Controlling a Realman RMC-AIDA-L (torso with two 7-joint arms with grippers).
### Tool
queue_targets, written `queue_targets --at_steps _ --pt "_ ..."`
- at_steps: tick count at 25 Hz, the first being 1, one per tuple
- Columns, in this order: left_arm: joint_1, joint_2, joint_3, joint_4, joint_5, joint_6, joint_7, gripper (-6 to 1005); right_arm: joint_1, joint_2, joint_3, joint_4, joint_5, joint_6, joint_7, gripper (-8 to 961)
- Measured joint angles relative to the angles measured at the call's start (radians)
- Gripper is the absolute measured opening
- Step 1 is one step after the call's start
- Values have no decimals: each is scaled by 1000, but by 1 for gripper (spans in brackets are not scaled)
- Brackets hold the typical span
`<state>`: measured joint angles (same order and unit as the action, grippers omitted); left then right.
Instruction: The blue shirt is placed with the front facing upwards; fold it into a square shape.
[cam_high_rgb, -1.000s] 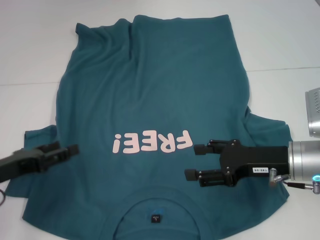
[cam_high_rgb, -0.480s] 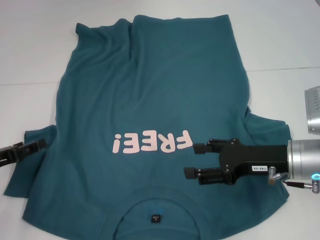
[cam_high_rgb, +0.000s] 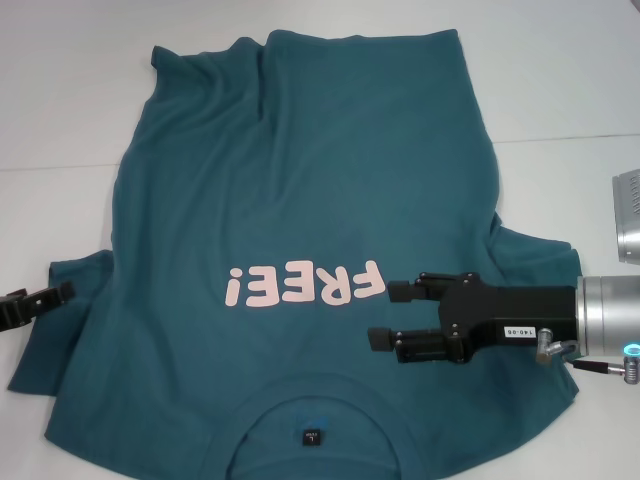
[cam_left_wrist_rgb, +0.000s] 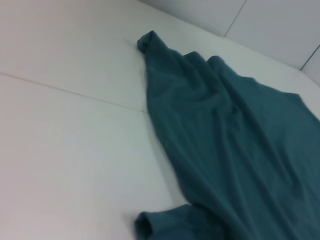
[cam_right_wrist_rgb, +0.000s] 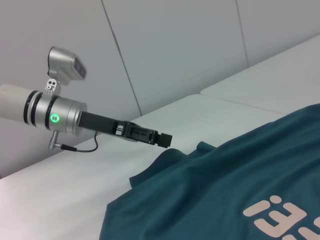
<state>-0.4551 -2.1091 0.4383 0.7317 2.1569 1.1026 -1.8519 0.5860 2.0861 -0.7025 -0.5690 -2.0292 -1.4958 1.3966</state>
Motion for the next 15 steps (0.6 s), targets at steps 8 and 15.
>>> queue_targets --at_steps 8,15 --pt "4 -5 6 -3 19 -35 -1 802 0 0 1 0 13 8 3 868" --pt "3 -7 37 -4 22 -23 -1 782 0 0 2 0 15 14 4 869"
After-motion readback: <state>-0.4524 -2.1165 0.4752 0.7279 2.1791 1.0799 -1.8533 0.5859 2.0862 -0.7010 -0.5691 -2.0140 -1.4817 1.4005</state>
